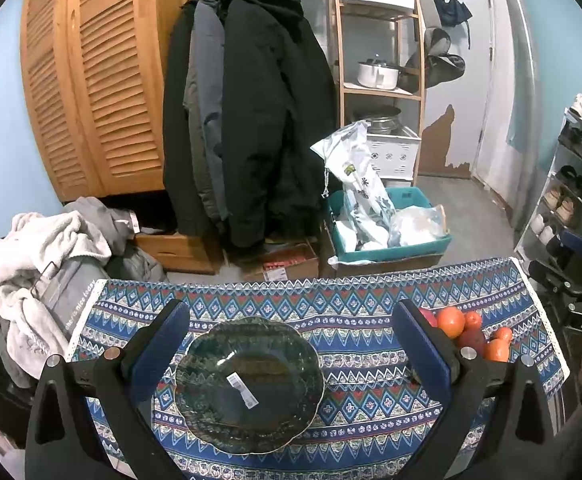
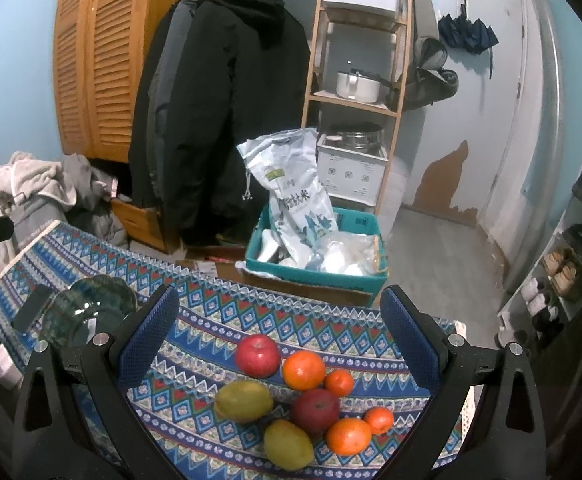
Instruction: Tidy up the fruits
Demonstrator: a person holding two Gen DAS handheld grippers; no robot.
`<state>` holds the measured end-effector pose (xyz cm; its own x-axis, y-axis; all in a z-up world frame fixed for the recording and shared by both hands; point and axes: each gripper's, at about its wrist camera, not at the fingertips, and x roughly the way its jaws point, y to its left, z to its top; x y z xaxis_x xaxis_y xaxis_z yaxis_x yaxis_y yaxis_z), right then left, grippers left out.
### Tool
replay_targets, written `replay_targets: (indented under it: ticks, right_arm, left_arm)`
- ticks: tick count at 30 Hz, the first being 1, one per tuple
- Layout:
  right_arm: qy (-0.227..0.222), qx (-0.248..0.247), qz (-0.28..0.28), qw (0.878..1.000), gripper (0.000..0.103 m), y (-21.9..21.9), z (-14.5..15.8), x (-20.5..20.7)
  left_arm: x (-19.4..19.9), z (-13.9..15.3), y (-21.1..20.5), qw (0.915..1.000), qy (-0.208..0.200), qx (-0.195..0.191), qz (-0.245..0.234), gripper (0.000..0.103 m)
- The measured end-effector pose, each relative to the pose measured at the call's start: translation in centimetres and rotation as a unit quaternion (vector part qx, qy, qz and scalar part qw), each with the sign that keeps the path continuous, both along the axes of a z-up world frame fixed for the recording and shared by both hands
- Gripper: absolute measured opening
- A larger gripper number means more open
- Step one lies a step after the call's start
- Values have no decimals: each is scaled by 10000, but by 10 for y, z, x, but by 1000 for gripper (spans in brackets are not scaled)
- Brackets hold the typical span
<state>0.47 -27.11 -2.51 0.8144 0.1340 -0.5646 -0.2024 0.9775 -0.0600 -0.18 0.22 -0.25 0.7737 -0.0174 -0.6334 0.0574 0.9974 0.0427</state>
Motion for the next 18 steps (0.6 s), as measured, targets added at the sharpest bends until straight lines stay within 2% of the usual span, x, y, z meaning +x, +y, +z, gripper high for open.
replay_targets:
  ticks: [18]
  right_arm:
    - [-5,-23,10,10000,99,1,1,-1]
  left_arm:
    - [0,-1,0,10000,13,-5,5,102]
